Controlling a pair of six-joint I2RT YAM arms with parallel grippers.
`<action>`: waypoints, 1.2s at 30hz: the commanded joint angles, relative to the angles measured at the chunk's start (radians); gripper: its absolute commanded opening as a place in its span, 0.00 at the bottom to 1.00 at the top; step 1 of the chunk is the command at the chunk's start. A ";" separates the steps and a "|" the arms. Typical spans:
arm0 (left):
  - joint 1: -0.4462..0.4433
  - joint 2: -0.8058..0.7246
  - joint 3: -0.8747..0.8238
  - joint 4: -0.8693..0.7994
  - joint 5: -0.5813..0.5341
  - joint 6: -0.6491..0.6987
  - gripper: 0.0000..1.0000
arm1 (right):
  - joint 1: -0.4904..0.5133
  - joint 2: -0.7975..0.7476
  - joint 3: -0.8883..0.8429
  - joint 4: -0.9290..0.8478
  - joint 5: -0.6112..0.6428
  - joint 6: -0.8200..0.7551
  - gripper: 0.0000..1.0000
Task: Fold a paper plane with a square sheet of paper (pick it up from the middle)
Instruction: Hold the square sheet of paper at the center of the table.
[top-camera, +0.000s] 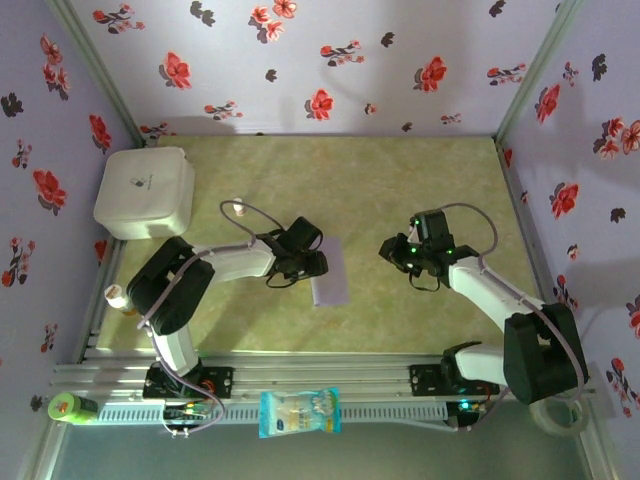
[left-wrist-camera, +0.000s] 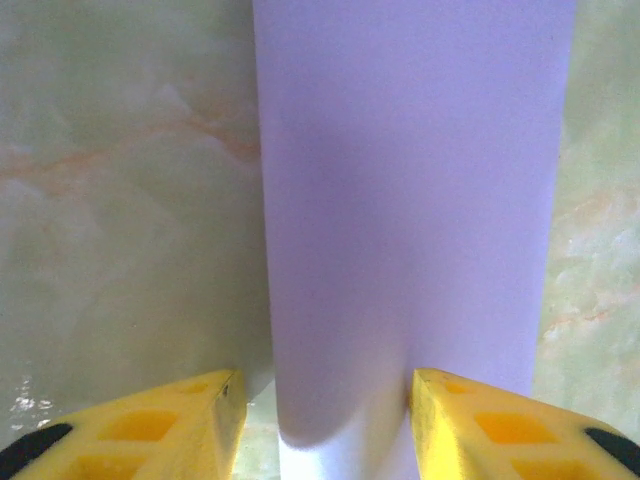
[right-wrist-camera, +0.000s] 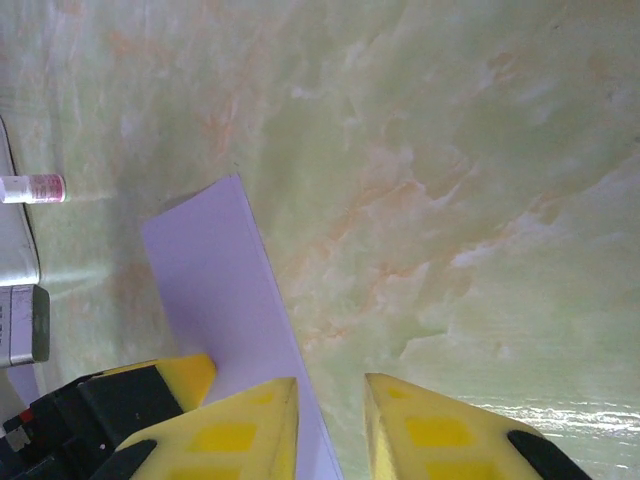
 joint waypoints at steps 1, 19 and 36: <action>0.007 0.047 0.013 -0.050 -0.010 0.035 0.49 | -0.002 0.010 0.003 0.015 -0.019 0.014 0.24; -0.008 0.122 0.079 -0.108 -0.010 0.046 0.50 | -0.002 0.053 -0.011 0.043 -0.055 0.021 0.26; -0.008 0.172 0.138 -0.177 -0.011 0.083 0.49 | -0.002 0.086 -0.008 0.055 -0.075 0.025 0.27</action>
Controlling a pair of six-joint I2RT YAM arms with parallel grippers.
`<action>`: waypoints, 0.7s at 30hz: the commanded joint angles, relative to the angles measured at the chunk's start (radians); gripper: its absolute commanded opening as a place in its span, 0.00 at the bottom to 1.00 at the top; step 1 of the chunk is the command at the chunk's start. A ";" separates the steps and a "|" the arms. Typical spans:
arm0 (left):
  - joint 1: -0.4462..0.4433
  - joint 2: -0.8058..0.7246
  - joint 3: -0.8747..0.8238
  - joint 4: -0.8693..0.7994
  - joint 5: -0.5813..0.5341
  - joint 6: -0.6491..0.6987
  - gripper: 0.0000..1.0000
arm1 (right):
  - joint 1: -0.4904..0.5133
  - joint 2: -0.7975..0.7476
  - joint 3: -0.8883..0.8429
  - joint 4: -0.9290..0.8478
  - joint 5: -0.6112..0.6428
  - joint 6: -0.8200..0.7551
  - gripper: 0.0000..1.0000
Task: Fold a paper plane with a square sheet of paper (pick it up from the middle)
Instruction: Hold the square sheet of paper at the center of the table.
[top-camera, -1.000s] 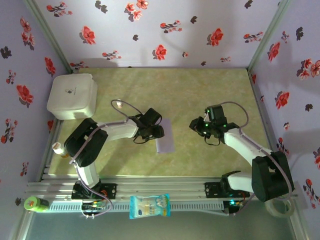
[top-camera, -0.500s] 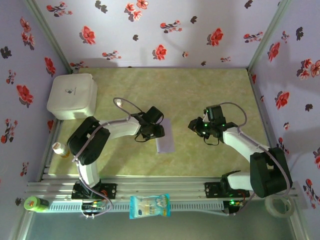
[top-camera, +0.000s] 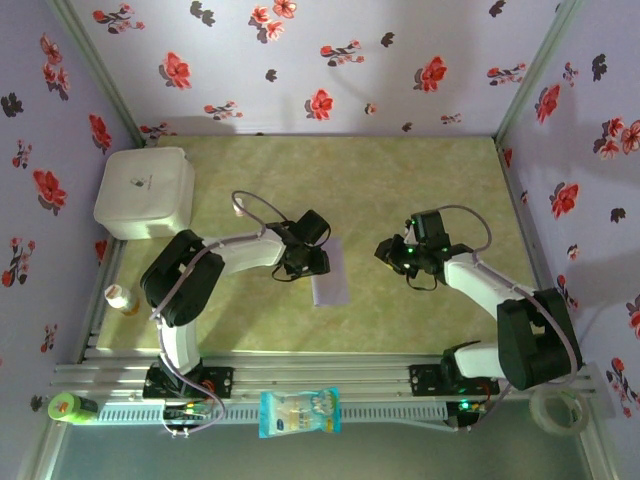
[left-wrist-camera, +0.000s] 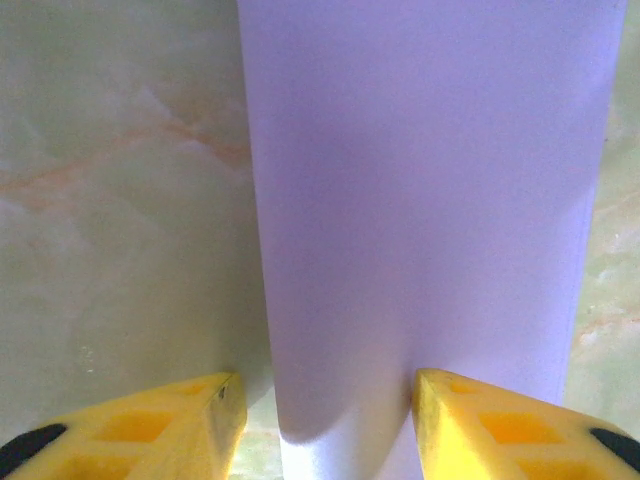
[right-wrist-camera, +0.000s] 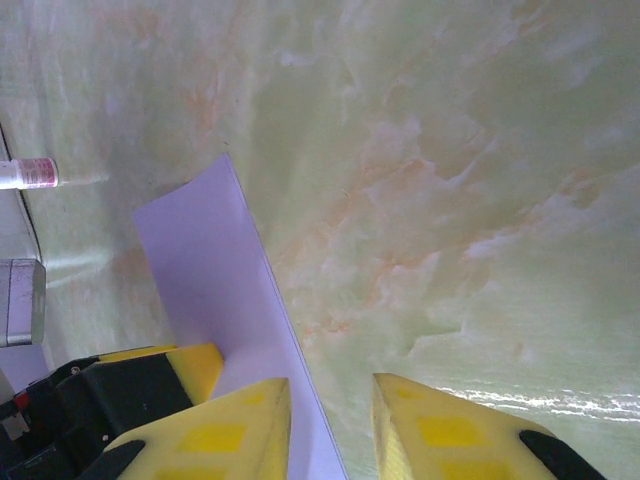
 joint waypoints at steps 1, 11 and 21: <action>-0.005 0.083 -0.012 0.013 -0.012 0.027 0.49 | -0.002 0.013 -0.005 0.012 -0.020 0.007 0.27; -0.005 0.080 -0.005 0.015 -0.023 0.024 0.50 | -0.001 0.026 -0.005 0.018 -0.031 0.008 0.28; -0.004 0.091 -0.006 0.027 -0.017 0.004 0.51 | 0.000 0.034 -0.006 0.023 -0.036 0.009 0.28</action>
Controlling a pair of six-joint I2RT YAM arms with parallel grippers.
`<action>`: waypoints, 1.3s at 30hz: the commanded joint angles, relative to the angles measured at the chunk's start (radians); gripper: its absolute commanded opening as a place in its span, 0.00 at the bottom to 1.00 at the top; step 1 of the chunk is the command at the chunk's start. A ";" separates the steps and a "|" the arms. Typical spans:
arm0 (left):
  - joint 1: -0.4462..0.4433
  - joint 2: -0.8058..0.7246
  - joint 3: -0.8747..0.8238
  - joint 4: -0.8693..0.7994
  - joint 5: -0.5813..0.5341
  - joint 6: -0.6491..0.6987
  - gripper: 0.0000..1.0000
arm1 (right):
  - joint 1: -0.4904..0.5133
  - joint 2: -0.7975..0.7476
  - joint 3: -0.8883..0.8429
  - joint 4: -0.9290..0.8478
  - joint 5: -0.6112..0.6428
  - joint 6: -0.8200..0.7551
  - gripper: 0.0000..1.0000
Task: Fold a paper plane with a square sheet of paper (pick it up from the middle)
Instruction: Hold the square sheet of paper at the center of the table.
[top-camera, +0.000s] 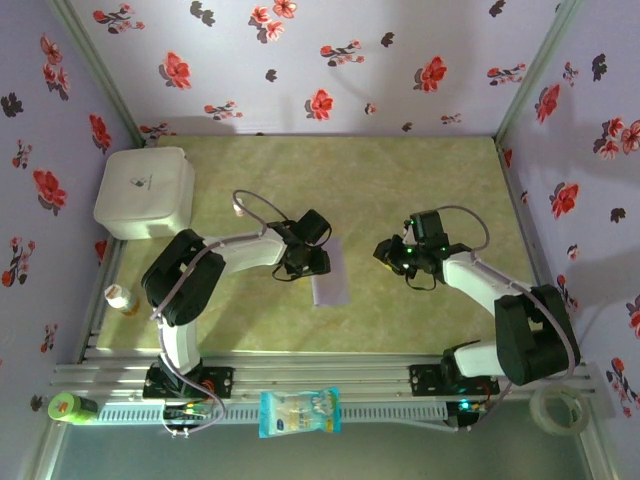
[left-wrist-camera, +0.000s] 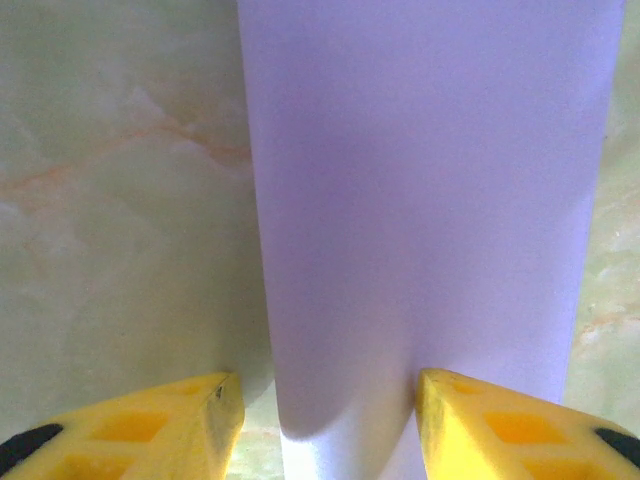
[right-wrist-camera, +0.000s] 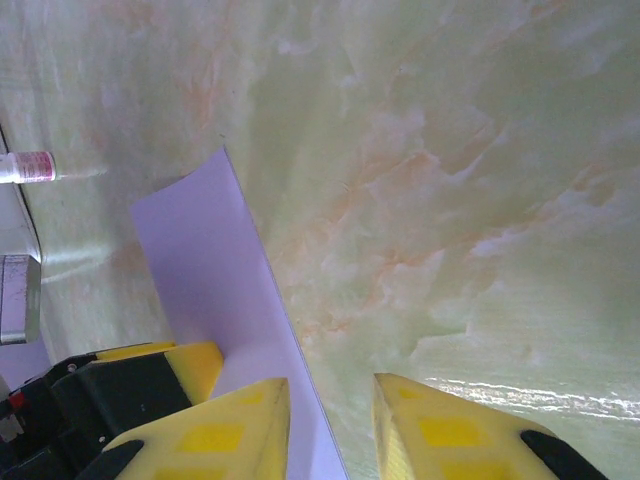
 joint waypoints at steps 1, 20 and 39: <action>-0.004 0.087 -0.017 0.038 -0.018 -0.001 0.51 | -0.001 0.011 -0.005 0.011 -0.017 0.009 0.28; -0.006 0.110 -0.014 0.051 -0.013 -0.007 0.52 | 0.013 0.049 0.012 0.033 -0.054 0.007 0.28; -0.004 0.120 -0.001 0.053 -0.020 0.012 0.51 | 0.078 0.122 0.056 0.031 -0.066 -0.016 0.26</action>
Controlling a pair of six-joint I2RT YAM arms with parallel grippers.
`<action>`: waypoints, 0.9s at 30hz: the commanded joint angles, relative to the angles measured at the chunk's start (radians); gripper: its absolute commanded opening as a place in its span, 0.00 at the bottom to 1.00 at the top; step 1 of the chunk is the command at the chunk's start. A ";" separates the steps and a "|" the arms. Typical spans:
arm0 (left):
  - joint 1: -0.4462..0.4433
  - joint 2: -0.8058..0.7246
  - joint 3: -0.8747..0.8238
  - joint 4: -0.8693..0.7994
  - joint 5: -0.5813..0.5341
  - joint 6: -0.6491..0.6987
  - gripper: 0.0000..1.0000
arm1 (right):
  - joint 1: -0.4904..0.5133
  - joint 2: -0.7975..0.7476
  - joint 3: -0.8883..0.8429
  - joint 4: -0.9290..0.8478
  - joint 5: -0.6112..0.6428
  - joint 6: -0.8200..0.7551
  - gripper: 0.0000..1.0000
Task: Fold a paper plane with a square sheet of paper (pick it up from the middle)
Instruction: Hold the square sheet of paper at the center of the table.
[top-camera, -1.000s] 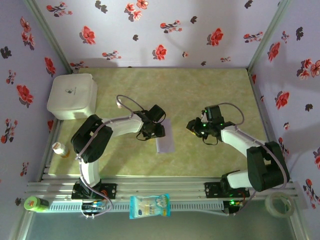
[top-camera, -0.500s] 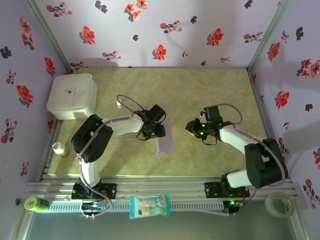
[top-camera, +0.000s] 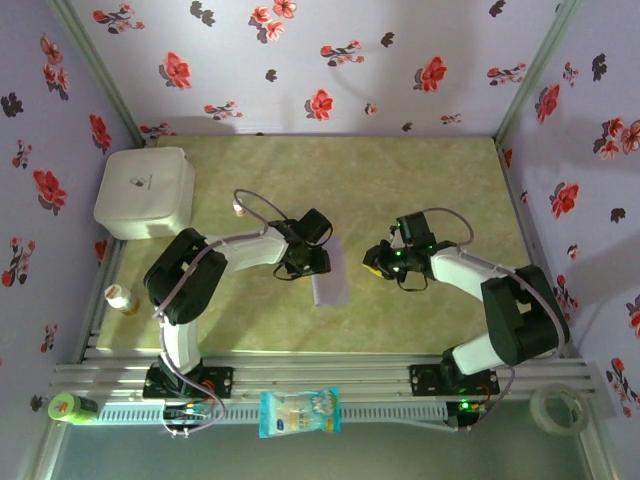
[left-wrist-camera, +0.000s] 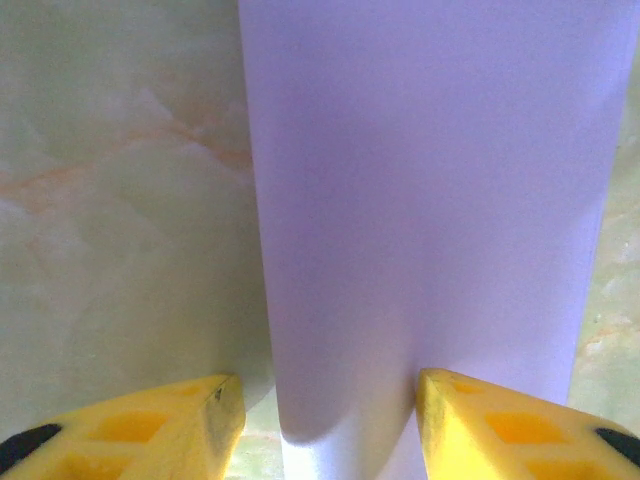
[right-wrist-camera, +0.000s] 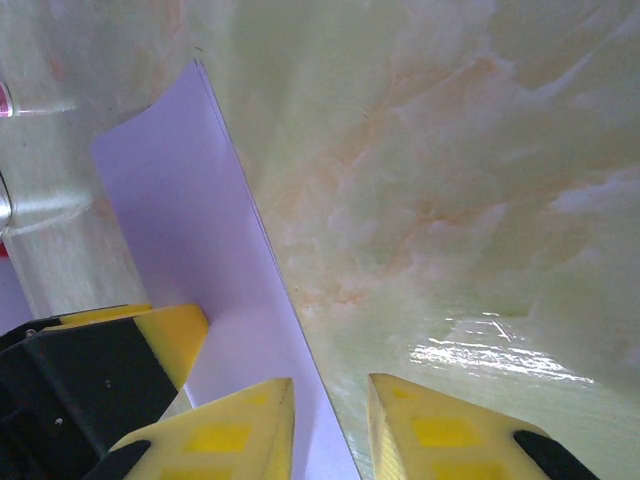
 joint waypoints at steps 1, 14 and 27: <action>-0.005 0.104 -0.023 0.072 -0.015 0.030 0.51 | 0.008 0.010 0.033 0.010 -0.012 -0.015 0.26; -0.005 0.122 -0.011 0.082 0.011 0.066 0.52 | 0.050 0.057 0.068 -0.007 -0.027 -0.047 0.24; -0.005 0.127 -0.017 0.083 0.010 0.045 0.51 | 0.094 0.104 0.108 0.004 -0.052 -0.059 0.11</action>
